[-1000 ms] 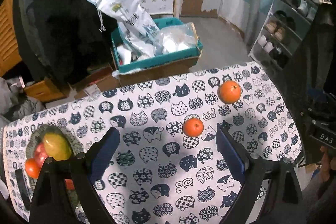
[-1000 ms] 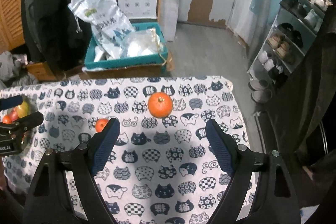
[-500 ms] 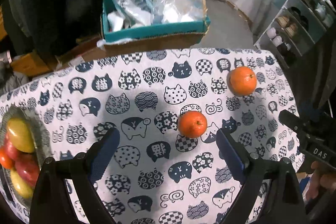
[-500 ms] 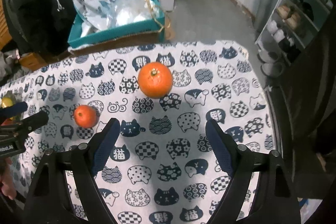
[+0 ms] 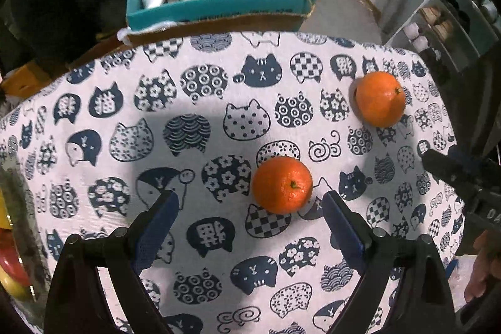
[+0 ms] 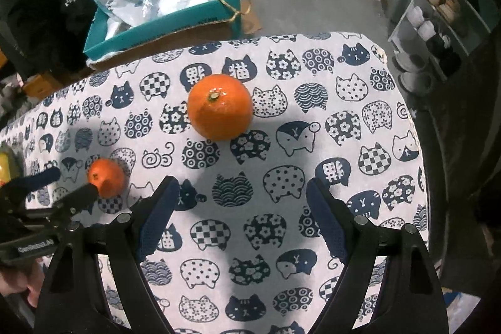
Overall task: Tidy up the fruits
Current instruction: 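Grasp a small orange with the right tool while the left tool grasps the other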
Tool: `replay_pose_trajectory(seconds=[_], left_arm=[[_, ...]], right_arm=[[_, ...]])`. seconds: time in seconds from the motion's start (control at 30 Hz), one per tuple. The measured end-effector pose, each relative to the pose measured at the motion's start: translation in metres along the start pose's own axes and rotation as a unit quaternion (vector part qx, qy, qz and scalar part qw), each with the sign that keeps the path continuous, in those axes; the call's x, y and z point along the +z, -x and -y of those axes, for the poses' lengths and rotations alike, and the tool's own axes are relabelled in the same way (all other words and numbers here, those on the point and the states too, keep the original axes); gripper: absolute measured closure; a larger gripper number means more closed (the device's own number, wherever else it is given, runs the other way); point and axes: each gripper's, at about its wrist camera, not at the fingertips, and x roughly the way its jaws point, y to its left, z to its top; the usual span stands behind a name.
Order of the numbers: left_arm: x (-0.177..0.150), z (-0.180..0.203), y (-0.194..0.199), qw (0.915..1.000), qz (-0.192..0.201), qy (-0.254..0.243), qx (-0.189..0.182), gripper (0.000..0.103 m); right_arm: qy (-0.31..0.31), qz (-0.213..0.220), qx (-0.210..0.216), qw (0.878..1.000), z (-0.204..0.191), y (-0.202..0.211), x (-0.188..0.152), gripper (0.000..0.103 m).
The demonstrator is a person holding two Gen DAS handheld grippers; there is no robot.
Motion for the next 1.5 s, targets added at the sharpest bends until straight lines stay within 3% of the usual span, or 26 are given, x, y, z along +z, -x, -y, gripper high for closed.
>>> replay_pose_trajectory(seconds=[0.1,0.3,0.33,0.43,0.73,0.87,1.27,1.5], left_arm=[[0.002,0.001,-0.011,0.9998,-0.011,0.014,-0.011,0.011],[0.004,0.011,-0.026,0.9990,-0.036,0.015,-0.022,0.036],[0.004,0.013,-0.028,0.9990,-0.039,0.010,-0.019,0.045],[0.005,0.018,-0.028,0.9990,-0.035,0.000,-0.029,0.058],[0.016,0.006,-0.015,0.9999,-0.003,0.008,-0.006,0.058],[0.023,-0.010,-0.012,0.9996,0.006,0.026,-0.001,0.058],[0.028,-0.032,-0.003,0.9987,0.017,0.049,0.005,0.058],[0.026,-0.042,-0.001,0.9982,0.015,0.057,0.006,0.058]], right_arm=[[-0.002,-0.007,-0.002,1.000,0.002,-0.006,0.002,0.020],[0.006,-0.014,0.002,1.000,0.000,-0.017,0.009,0.020],[0.008,-0.015,0.003,1.000,-0.001,-0.019,0.011,0.020],[0.016,-0.016,-0.002,1.000,-0.003,-0.026,0.019,0.020],[0.047,-0.024,-0.006,0.999,-0.011,-0.053,0.045,0.020],[0.040,-0.028,0.022,0.999,-0.013,-0.062,0.053,0.020],[0.044,-0.061,0.004,0.997,-0.026,-0.087,0.056,0.020],[0.049,-0.056,0.004,0.997,-0.025,-0.084,0.056,0.039]])
